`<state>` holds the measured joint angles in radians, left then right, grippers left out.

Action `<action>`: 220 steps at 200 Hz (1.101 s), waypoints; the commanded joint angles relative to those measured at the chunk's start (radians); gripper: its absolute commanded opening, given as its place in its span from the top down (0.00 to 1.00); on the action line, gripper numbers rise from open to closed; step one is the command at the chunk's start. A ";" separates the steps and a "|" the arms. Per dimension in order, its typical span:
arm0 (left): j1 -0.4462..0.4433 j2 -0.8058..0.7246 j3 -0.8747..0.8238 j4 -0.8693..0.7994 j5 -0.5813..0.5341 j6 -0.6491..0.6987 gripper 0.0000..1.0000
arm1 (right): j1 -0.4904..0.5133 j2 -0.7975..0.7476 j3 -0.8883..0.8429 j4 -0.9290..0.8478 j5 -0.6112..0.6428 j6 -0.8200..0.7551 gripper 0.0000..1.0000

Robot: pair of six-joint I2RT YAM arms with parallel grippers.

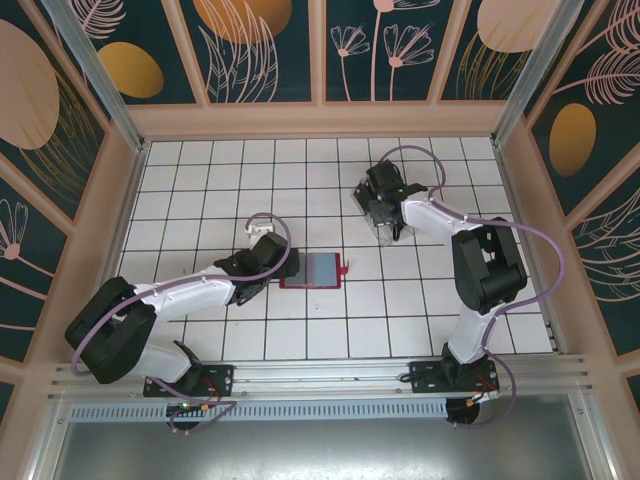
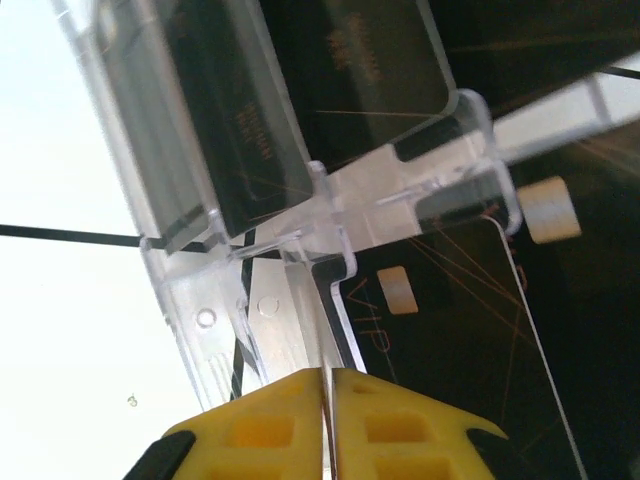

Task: Put the credit cards into the card holder

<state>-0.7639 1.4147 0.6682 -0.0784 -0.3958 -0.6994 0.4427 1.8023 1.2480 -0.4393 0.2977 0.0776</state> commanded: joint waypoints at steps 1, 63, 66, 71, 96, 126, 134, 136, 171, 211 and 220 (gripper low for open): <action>0.005 0.009 0.022 0.014 0.006 0.005 0.02 | 0.006 0.002 0.034 -0.029 0.027 -0.022 0.94; 0.005 0.006 0.032 -0.001 0.002 0.012 0.02 | 0.015 -0.051 0.104 -0.064 0.008 -0.043 1.00; 0.006 0.007 0.033 -0.003 0.003 0.013 0.02 | 0.018 -0.057 0.107 -0.067 0.008 -0.043 1.00; 0.006 0.006 0.033 -0.004 0.001 0.014 0.01 | 0.023 -0.064 0.114 -0.072 0.008 -0.041 1.00; 0.005 0.008 0.038 -0.011 -0.006 0.022 0.02 | 0.059 -0.118 0.138 -0.085 -0.002 -0.013 1.00; 0.005 0.013 0.047 -0.024 -0.016 0.038 0.02 | 0.132 -0.212 0.105 -0.037 -0.077 0.080 1.00; 0.005 0.011 0.047 -0.029 -0.020 0.042 0.02 | 0.154 -0.243 0.079 -0.008 -0.111 0.122 1.00; 0.006 0.011 0.048 -0.031 -0.022 0.044 0.02 | 0.159 -0.252 0.069 0.003 -0.122 0.134 1.00; 0.006 0.001 0.041 -0.052 -0.039 0.064 0.02 | 0.226 -0.401 -0.194 0.320 -0.360 0.404 1.00; 0.006 -0.019 0.009 -0.070 -0.054 0.073 0.02 | 0.339 -0.468 -0.535 0.779 -0.398 0.693 1.00; 0.007 -0.021 0.002 -0.072 -0.053 0.072 0.02 | 0.368 -0.462 -0.581 0.850 -0.374 0.731 1.00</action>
<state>-0.7639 1.4143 0.6880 -0.1173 -0.4244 -0.6464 0.7486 1.3437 0.7803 0.0910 -0.0578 0.5880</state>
